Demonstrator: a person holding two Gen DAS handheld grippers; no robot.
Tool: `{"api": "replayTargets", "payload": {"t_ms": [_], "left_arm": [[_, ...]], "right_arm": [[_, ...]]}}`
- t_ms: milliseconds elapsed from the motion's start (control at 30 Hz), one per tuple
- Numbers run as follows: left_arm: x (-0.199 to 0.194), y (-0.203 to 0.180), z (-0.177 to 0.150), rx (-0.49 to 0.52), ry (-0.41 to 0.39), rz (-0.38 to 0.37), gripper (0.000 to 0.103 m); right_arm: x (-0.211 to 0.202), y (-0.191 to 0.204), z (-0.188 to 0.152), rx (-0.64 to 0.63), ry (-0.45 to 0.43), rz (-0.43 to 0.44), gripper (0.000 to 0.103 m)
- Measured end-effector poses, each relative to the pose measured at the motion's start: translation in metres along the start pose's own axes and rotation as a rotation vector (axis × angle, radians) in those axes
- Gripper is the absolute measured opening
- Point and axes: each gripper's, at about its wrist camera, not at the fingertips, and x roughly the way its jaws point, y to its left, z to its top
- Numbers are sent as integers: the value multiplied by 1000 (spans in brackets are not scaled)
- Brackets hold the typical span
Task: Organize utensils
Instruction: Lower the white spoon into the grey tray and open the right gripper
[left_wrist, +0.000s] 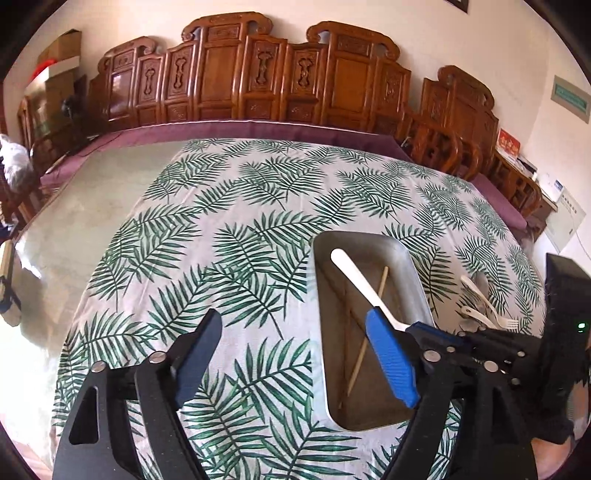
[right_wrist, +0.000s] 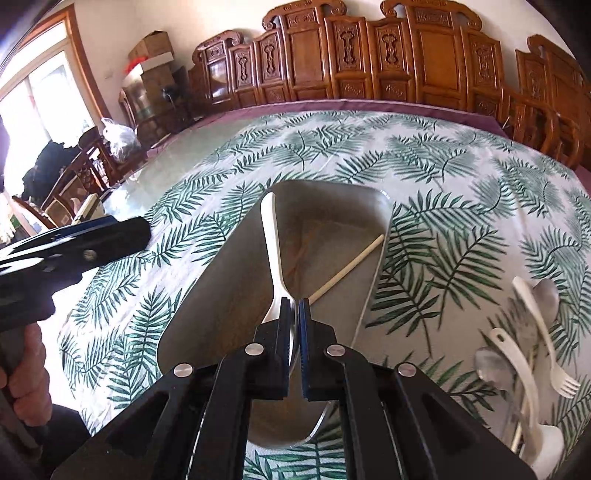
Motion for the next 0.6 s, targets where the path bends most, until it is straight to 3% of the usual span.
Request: {"api": "replayTargets", "payload": {"t_ms": [600], "left_arm": [[1, 4, 0, -4, -1, 20, 79]], "right_arm": [[-2, 5, -8, -2, 9, 57, 8]]}}
